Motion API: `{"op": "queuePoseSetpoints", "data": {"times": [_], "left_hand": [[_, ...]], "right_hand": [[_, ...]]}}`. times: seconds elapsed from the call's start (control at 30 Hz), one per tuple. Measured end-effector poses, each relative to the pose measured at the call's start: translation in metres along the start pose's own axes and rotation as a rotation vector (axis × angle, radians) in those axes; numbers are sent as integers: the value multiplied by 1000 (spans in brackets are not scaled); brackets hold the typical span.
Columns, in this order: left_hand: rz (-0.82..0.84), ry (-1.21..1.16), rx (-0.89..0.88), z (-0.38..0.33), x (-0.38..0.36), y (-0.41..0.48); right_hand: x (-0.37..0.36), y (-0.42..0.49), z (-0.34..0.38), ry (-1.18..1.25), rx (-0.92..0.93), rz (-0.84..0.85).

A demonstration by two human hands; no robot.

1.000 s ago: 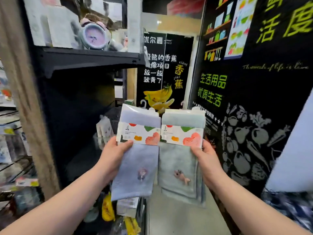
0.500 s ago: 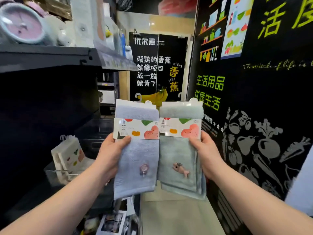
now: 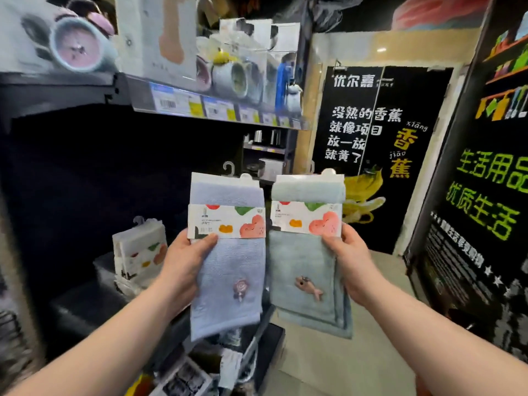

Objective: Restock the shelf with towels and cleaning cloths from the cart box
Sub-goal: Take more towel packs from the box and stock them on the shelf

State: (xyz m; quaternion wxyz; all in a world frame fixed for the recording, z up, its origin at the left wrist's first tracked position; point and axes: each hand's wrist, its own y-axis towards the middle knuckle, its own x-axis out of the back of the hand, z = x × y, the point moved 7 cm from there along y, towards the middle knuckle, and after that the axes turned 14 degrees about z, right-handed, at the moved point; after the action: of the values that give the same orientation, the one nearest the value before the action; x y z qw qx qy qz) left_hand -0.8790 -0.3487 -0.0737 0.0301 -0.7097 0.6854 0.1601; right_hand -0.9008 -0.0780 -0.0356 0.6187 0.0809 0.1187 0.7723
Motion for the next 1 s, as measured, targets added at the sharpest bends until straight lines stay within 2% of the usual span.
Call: {"op": "queuePoseSetpoints", "data": {"times": [0.2, 0.43, 0.6, 0.77, 0.9, 1.0], "left_hand": [[-237, 28, -25, -9, 36, -19], [-497, 66, -208, -40, 110, -29], [-572, 33, -290, -58, 150, -20], [-589, 43, -290, -65, 172, -6], [-639, 69, -305, -70, 185, -5], [-667, 79, -337, -77, 190, -9]], "right_hand": [[-27, 48, -40, 90, -89, 198], [-99, 112, -73, 87, -141, 405], [-146, 161, -100, 100, -201, 552], [-191, 192, -127, 200, -313, 673], [-224, 204, -154, 254, -450, 724], [-250, 206, -174, 322, -573, 825]]}}
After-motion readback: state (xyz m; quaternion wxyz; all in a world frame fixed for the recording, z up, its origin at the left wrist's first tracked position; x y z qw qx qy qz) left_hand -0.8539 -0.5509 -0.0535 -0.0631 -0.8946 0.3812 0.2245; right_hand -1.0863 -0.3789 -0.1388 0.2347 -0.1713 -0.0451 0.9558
